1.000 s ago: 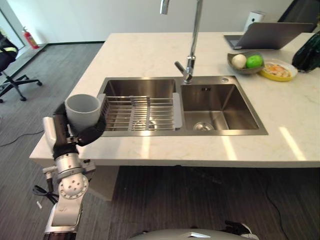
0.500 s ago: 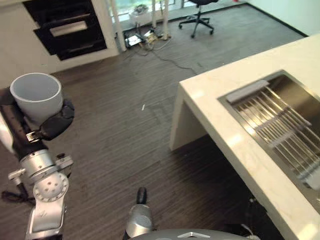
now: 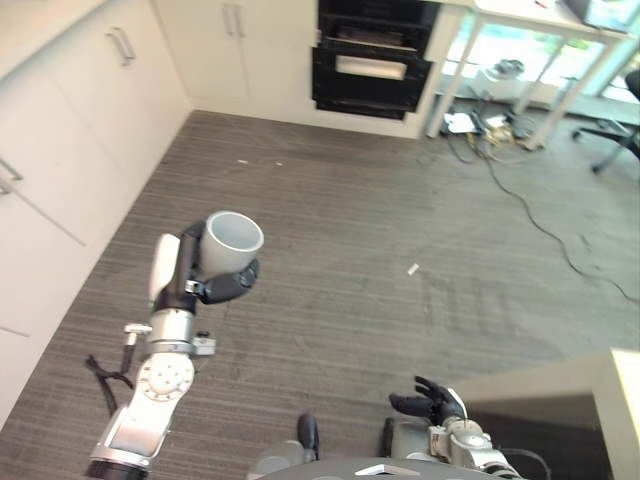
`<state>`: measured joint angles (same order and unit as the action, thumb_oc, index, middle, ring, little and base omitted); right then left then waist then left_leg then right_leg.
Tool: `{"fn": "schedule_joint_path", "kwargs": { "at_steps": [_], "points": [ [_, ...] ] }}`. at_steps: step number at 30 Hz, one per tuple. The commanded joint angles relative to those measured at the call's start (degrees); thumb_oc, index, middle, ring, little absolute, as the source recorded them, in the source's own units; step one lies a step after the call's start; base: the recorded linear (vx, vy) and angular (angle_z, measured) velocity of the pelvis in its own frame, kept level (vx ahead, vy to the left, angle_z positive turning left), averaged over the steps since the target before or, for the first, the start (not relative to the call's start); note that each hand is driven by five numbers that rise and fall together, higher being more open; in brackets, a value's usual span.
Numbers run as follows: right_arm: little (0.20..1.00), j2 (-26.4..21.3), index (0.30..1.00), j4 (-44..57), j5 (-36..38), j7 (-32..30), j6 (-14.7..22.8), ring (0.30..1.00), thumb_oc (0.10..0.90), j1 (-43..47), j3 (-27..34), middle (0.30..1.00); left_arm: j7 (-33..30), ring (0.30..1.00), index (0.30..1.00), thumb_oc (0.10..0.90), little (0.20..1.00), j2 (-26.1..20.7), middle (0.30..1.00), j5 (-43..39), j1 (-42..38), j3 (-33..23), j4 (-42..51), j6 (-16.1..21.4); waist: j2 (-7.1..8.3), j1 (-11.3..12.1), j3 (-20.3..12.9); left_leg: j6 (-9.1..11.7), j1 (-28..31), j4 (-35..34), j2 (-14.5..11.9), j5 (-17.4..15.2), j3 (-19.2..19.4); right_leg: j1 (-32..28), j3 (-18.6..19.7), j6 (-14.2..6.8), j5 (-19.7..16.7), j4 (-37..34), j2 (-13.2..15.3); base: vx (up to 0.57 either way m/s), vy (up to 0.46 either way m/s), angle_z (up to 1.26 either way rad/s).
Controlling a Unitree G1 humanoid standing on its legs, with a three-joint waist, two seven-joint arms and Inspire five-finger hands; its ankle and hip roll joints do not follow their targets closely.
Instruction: Place the dishes in the dishwasher.
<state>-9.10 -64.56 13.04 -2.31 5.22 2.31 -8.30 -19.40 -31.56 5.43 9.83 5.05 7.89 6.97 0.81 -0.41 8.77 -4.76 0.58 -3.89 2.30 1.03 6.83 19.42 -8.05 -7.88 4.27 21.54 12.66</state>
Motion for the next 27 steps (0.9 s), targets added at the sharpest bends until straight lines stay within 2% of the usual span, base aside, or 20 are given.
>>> {"fn": "schedule_joint_path", "kwargs": {
  "at_steps": [1, 2, 3, 4, 5, 6, 8, 10, 11, 13, 18, 27],
  "points": [
    [0.900, -2.52, 0.900, -5.08, 2.52, -3.04, -1.62, 0.900, 0.800, -5.40, 0.29, 0.900, -1.95, 0.300, 0.300, 0.400, 0.300, -2.30, 0.300, -0.91, -5.64, -6.46, 5.82, 6.17, 1.94, -2.29, -1.16, 9.61, 0.00, -1.11, -5.43, 0.58, -2.09, -12.15, 3.17, -2.59, -9.30, -19.17, -3.81, 0.19, -0.064, 0.80],
    [0.900, -2.48, 0.900, -5.13, 2.56, -3.04, -1.59, 0.900, 0.800, -5.42, 0.23, 0.900, -1.92, 0.300, 0.300, 0.400, 0.300, -2.37, 0.300, -0.99, -5.59, -6.49, 5.81, 6.18, 1.91, -2.33, -1.16, 9.63, 0.17, -1.11, -5.51, 0.34, -2.13, -12.63, 3.11, -2.62, -9.43, -19.78, -3.92, 0.16, -0.104, 0.41],
    [0.900, -2.55, 0.900, -5.37, 2.45, -3.04, -1.91, 0.900, 0.800, -5.23, 0.26, 0.900, -1.67, 0.300, 0.300, 0.400, 0.300, -2.30, 0.300, -1.55, -5.86, -6.28, 5.19, 6.21, 2.40, -2.66, -0.94, 9.66, 0.97, -1.11, -5.64, -0.10, -3.04, -12.30, 4.74, -3.30, -11.40, -21.34, -4.18, 0.16, -0.128, 0.28],
    [0.900, -2.25, 0.900, -6.10, 2.30, -3.06, -2.23, 0.900, 0.800, -5.69, 0.03, 0.900, -1.07, 0.300, 0.300, 0.400, 0.300, -1.76, 0.300, -1.93, -6.02, -5.81, 4.48, 6.21, 3.37, -1.93, -1.81, 9.58, 1.86, -1.11, -5.56, -0.43, -3.82, -14.32, 4.04, -3.06, -10.91, -23.05, -3.66, 0.18, -0.197, 0.37],
    [0.900, -2.03, 0.900, -6.47, 1.42, -2.84, -2.57, 0.900, 0.800, -5.53, -0.49, 0.900, -1.16, 0.300, 0.300, 0.400, 0.300, -1.22, 0.300, -1.98, -5.31, -6.40, 4.23, 6.15, 3.73, -1.84, -2.20, 9.43, 2.46, -1.11, -5.61, -0.72, -2.99, -15.32, 3.22, -3.20, -11.57, -23.18, -3.41, 0.14, -0.156, 0.59],
    [0.900, -2.18, 0.900, -6.97, 0.81, -2.65, -2.96, 0.900, 0.800, -4.90, -0.92, 0.900, -1.50, 0.300, 0.300, 0.400, 0.300, -0.55, 0.300, -2.27, -4.31, -7.18, 3.68, 6.00, 3.76, -1.88, -2.43, 9.24, 3.32, -1.11, -5.70, -0.91, -2.19, -15.77, 4.29, -3.39, -11.93, -23.59, -4.11, 0.12, -0.123, 0.29],
    [0.900, -2.92, 0.900, -7.65, 0.70, -2.18, -3.28, 0.900, 0.800, -4.44, -0.61, 0.900, -1.42, 0.300, 0.300, 0.400, 0.300, 0.95, 0.300, -4.46, -3.16, -8.53, 3.38, 6.37, 3.19, -1.45, -2.96, 9.09, 4.28, -1.11, -5.51, -0.89, -1.91, -17.70, 6.77, -2.73, -11.51, -25.82, -5.07, 0.13, -0.106, -0.48],
    [0.900, -3.51, 0.900, -8.14, 0.69, -2.16, -3.35, 0.900, 0.800, -4.42, -0.46, 0.900, -1.38, 0.300, 0.300, 0.400, 0.300, 1.95, 0.300, -5.12, -2.12, -9.44, 3.52, 6.24, 2.83, -0.95, -3.66, 9.10, 5.12, -1.11, -5.62, -1.07, -1.58, -18.95, 6.20, -2.48, -10.54, -26.29, -5.27, 0.09, -0.115, -0.65],
    [0.900, -3.87, 0.900, -8.09, 0.93, -2.08, -3.28, 0.900, 0.800, -4.37, -0.11, 0.900, -1.60, 0.300, 0.300, 0.400, 0.300, 2.57, 0.300, -5.73, -2.21, -9.54, 3.15, 6.18, 2.75, -0.93, -4.04, 9.27, 5.29, -1.11, -5.68, -0.11, -1.62, -19.69, 6.52, -1.79, -10.63, -26.13, -5.69, 0.06, -0.080, -0.43],
    [0.900, -3.88, 0.900, -8.11, 0.94, -2.08, -3.29, 0.900, 0.800, -4.40, -0.09, 0.900, -1.59, 0.300, 0.300, 0.400, 0.300, 2.57, 0.300, -5.73, -2.19, -9.50, 3.15, 6.17, 2.62, -0.94, -4.17, 9.27, 5.57, -1.11, -5.76, -0.82, -1.74, -20.02, 6.45, -1.89, -10.03, -26.20, -5.74, 0.04, -0.054, -0.30],
    [0.900, -3.46, 0.900, -8.49, 2.31, -2.33, -3.25, 0.900, 0.800, -4.83, -0.11, 0.900, -3.21, 0.300, 0.300, 0.400, 0.300, 3.94, 0.300, -7.63, -4.14, -8.75, 2.25, 6.64, 1.66, -1.45, -4.78, 10.02, 5.66, -1.11, -6.37, 0.09, -3.07, -21.89, 4.86, -0.29, -8.59, -26.36, -6.72, 0.04, -0.095, 0.09],
    [0.900, -3.00, 0.900, -10.06, 3.83, -3.80, -3.24, 0.900, 0.800, -5.25, 1.18, 0.900, -3.84, 0.300, 0.300, 0.400, 0.300, 4.46, 0.300, -8.42, -5.40, -6.22, 1.86, 6.69, 1.24, -2.33, -4.61, 10.47, 5.63, -1.11, -6.53, 0.33, -3.97, -22.66, 3.87, 0.09, -7.74, -26.53, -7.28, 0.01, -0.047, 0.05]
  ]
}}
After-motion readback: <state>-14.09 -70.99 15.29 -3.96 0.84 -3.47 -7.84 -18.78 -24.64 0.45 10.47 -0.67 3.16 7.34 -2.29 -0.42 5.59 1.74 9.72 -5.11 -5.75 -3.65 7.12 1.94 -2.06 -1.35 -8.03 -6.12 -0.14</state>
